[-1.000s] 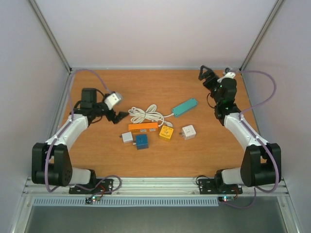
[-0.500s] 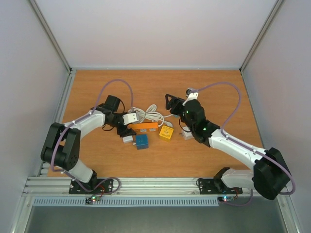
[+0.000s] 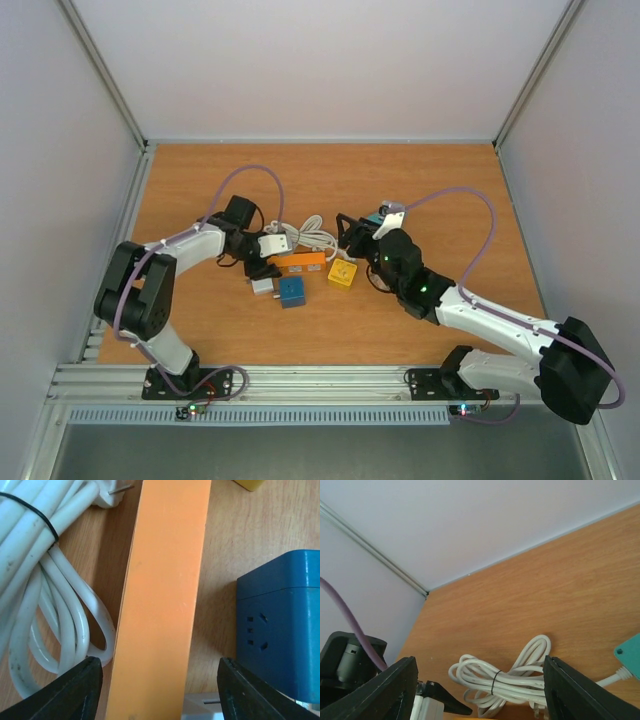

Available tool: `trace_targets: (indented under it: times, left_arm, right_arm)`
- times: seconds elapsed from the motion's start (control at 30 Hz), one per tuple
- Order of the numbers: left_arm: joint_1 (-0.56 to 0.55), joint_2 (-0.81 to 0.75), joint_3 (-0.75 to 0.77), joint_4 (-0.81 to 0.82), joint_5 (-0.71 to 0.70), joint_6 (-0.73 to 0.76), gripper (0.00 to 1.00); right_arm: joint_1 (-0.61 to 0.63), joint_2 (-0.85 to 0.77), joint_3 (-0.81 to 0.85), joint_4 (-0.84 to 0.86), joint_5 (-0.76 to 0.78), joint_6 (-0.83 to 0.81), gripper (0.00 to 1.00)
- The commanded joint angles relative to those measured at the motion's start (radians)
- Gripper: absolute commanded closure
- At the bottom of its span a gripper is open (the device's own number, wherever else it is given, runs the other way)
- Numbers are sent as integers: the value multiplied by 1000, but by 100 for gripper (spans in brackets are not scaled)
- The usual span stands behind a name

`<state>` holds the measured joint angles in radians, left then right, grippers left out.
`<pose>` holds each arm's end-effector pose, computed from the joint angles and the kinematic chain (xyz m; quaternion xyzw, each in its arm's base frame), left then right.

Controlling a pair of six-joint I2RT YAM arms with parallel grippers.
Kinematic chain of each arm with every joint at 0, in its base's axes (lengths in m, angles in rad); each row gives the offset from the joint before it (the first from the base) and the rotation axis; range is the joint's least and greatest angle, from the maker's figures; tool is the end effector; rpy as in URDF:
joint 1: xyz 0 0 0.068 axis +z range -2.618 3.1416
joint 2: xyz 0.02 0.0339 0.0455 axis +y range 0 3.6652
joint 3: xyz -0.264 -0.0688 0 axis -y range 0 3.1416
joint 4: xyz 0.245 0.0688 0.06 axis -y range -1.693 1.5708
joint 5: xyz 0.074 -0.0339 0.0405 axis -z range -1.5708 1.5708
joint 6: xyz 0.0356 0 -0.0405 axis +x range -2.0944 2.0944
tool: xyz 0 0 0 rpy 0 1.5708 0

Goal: Insert the plug

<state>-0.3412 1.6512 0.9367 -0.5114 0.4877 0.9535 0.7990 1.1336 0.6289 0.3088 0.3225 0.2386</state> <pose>0.2783 -0.1165 0.1622 0.6096 0.7376 -0.1766 0.2305 0.1876 0.1766 0.2657 -0.1131 0.7613 0.2028 0.6054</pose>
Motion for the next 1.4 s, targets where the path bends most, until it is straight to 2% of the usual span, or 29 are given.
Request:
trace_targets:
  times: [0.0,0.1,0.17,0.37,0.6,0.8,1.03,1.2,1.37]
  left_arm:
    - [-11,30,37,26,-9,10,36]
    - [-24,49,50,28,-8,4,41]
    - [-35,62,54,32,-12,0,52]
    - [-38,55,100,1,-17,-15,98]
    - [-38,-57,266,-94,-25,-87,99]
    - [-38,-121,462,-225,-25,-231,99]
    - [-38,-239,521,-314,38,-319,99]
    - [-38,-318,541,-258,18,-403,99]
    - [-38,-332,565,-142,-70,-513,99]
  right_arm:
    - [11,-41,-36,68,16,9,30]
    - [11,-43,-48,80,3,18,33]
    - [11,-47,-54,86,0,22,35]
    - [11,-81,-73,96,-5,33,42]
    - [11,-104,-75,89,-18,44,42]
    - [11,-127,-74,75,-23,51,40]
    - [11,-162,-78,64,-20,66,40]
    - [11,-184,-78,56,-14,73,39]
    - [11,-187,-79,49,-4,79,38]
